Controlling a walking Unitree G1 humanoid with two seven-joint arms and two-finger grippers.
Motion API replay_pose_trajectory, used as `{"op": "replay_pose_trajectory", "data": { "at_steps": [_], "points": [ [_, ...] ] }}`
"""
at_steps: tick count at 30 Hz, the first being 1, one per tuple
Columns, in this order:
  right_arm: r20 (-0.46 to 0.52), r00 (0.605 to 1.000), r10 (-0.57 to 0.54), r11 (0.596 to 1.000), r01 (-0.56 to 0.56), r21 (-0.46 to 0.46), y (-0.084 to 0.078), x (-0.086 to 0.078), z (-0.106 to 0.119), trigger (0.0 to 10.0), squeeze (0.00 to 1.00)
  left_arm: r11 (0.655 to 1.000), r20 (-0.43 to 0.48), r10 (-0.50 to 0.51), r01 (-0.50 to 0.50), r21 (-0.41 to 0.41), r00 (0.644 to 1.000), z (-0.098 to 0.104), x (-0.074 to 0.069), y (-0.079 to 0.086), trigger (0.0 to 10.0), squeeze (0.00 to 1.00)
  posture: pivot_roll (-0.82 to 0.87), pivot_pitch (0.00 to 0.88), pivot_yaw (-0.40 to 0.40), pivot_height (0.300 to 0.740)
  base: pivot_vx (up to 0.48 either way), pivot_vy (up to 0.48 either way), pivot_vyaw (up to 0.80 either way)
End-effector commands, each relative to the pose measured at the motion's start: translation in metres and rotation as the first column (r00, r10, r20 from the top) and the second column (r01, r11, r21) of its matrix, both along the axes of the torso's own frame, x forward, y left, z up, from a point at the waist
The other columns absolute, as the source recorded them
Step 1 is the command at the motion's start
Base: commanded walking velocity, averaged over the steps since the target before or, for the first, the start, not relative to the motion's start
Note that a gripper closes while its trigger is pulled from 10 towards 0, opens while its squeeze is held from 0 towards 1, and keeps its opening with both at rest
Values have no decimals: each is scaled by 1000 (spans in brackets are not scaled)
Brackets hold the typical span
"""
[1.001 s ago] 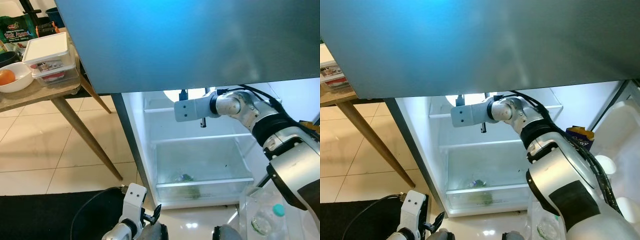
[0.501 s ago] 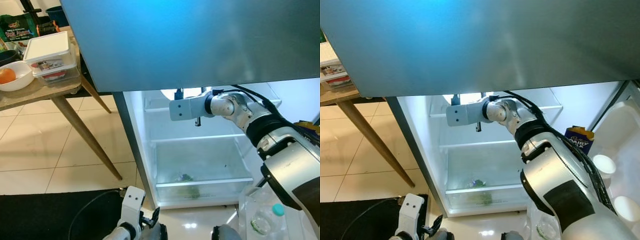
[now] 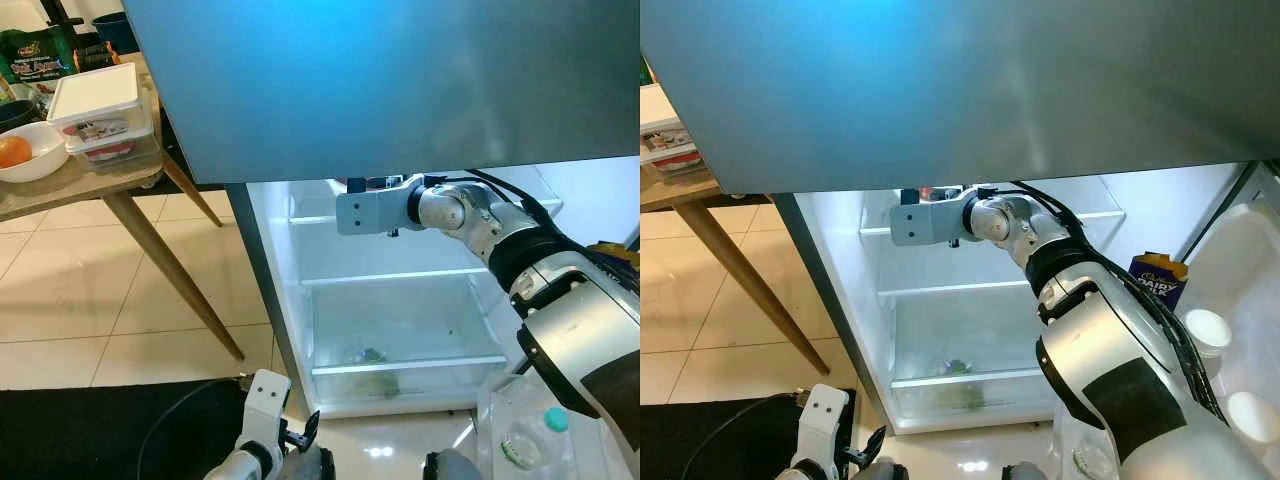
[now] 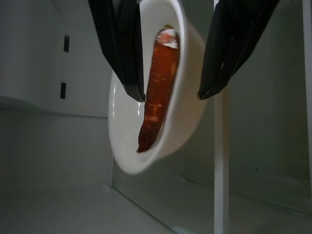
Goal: Restocking fridge
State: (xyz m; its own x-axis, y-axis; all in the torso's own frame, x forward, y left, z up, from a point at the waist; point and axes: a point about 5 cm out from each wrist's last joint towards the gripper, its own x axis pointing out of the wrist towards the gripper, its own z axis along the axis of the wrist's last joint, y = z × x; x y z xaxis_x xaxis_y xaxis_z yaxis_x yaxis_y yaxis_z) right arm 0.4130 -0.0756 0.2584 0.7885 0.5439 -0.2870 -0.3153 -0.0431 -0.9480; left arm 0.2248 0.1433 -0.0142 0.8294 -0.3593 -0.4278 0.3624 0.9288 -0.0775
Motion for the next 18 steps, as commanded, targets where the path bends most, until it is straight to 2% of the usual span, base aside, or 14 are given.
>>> {"op": "replay_pose_trajectory", "data": {
  "at_steps": [1,8,12,18],
  "points": [
    [9,1000,5,1000,-5,0,2,0,3,10000,0,1000,-19,3,-2,20,1000,-5,-5,5,10000,0,67,142,-1,631,0,0,0],
    [22,1000,-5,1000,5,1,-3,1,5,10000,0,1000,-15,-4,4,21,1000,-4,-4,4,10000,0,67,137,5,631,0,0,0],
    [5,1000,19,997,-19,69,-3,0,10,10000,0,1000,-9,-6,7,23,1000,-1,-1,5,10000,0,65,138,9,631,0,0,0],
    [-21,997,69,990,-66,123,-6,-4,9,10000,0,1000,-6,-6,6,24,1000,-1,0,5,10000,0,58,139,6,631,0,0,0]
  ]
}}
